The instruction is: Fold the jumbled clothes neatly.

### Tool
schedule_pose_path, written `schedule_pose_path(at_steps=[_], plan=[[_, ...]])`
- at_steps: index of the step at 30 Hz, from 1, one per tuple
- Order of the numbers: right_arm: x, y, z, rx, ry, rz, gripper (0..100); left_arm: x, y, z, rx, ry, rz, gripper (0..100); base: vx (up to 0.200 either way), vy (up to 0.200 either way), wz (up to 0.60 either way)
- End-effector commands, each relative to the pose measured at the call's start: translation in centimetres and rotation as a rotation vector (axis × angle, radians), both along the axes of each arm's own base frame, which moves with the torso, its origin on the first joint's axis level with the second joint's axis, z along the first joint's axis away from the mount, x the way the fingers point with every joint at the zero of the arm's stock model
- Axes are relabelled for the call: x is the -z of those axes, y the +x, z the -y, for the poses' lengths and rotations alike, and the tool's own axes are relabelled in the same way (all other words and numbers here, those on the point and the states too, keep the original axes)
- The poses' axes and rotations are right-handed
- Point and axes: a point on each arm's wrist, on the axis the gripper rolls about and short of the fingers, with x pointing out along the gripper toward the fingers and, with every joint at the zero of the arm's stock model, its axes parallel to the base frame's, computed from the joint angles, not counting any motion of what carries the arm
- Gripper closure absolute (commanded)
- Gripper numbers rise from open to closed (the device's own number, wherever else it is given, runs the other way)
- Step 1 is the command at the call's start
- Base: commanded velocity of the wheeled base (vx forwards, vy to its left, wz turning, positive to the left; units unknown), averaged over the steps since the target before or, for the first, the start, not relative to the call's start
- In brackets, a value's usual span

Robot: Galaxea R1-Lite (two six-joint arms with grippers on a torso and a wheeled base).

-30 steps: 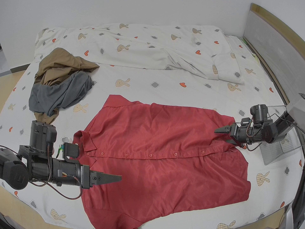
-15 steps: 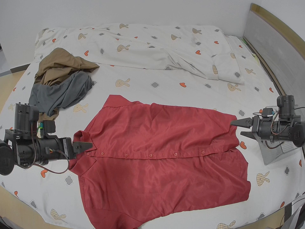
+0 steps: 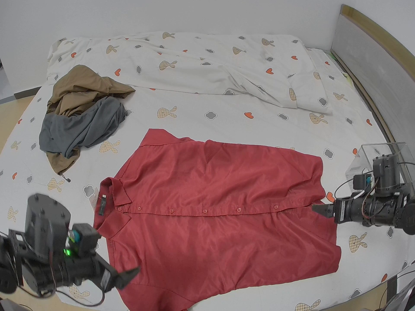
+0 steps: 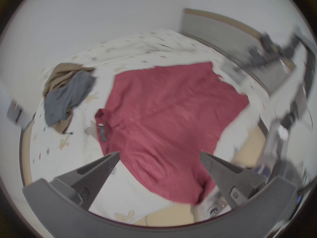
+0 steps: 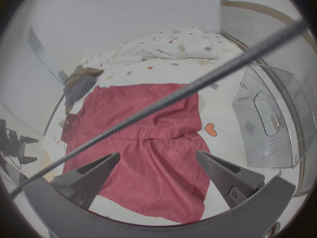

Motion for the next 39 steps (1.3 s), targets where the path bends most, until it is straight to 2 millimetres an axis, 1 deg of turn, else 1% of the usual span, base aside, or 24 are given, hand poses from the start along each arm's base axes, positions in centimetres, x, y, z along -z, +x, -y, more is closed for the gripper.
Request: schedule_pose_path(at_steps=[1, 3, 4, 5, 6, 7, 8, 10, 13, 18, 25, 31, 39], plan=[[1.2, -4.5, -2.1, -0.145, -0.222, 0.02, 0, 2.5, -4.5, -1.5, 0.15, 0.104, 0.024, 0, 0.0, 0.0, 0.0], [0.7, -5.6, -1.7, -0.202, -0.276, 0.067, 0, 2.4, -3.8, -2.1, 0.06, 0.045, 0.005, 0, 0.0, 0.0, 0.0], [1.0, -6.1, -1.5, -0.239, -0.318, 0.069, 0, 2.5, -3.6, -2.3, 0.046, 0.012, -0.018, 0, 0.0, 0.0, 0.0], [1.0, -6.2, -1.5, -0.245, -0.326, 0.07, 0, 2.5, -3.6, -2.3, 0.046, 0.007, -0.021, 0, 0.0, 0.0, 0.0], [1.8, -7.1, -1.4, -0.328, -0.406, 0.063, 0, 2.8, -3.7, -2.5, 0.067, -0.046, -0.069, 0, 0.0, 0.0, 0.0], [1.8, -7.1, -1.4, -0.328, -0.406, 0.063, 0, 2.8, -3.7, -2.5, 0.067, -0.046, -0.069, 0, 0.0, 0.0, 0.0], [2.3, -7.7, -1.9, -0.39, -0.442, 0.06, 0, 3.1, -3.9, -2.5, 0.097, -0.071, -0.108, 0, 0.0, 0.0, 0.0], [2.5, -8.1, -2.4, -0.428, -0.44, 0.057, 0, 3.5, -4.0, -2.5, 0.099, -0.061, -0.125, 0, 0.0, 0.0, 0.0], [2.6, -8.3, -2.7, -0.449, -0.442, 0.056, 0, 3.7, -4.0, -2.5, 0.097, -0.051, -0.137, 0, 0.0, 0.0, 0.0], [3.7, -8.4, -3.0, -0.476, -0.464, 0.006, 0, 4.1, -4.3, -2.7, 0.097, -0.045, -0.146, 0, -0.2, 0.0, 0.0], [3.7, -8.5, -3.2, -0.49, -0.465, 0.007, 0, 4.4, -4.6, -3.0, 0.097, -0.039, -0.158, 0, -0.2, 0.0, 0.0], [3.7, -8.5, -3.2, -0.491, -0.464, 0.009, 0, 4.5, -4.2, -2.7, 0.107, -0.025, -0.169, 0, 0.0, 0.0, 0.0], [3.7, -8.5, -3.3, -0.498, -0.465, 0.008, 0, 5.0, -2.8, -1.5, 0.141, -0.003, -0.151, 0, 0.0, 0.0, 0.0]])
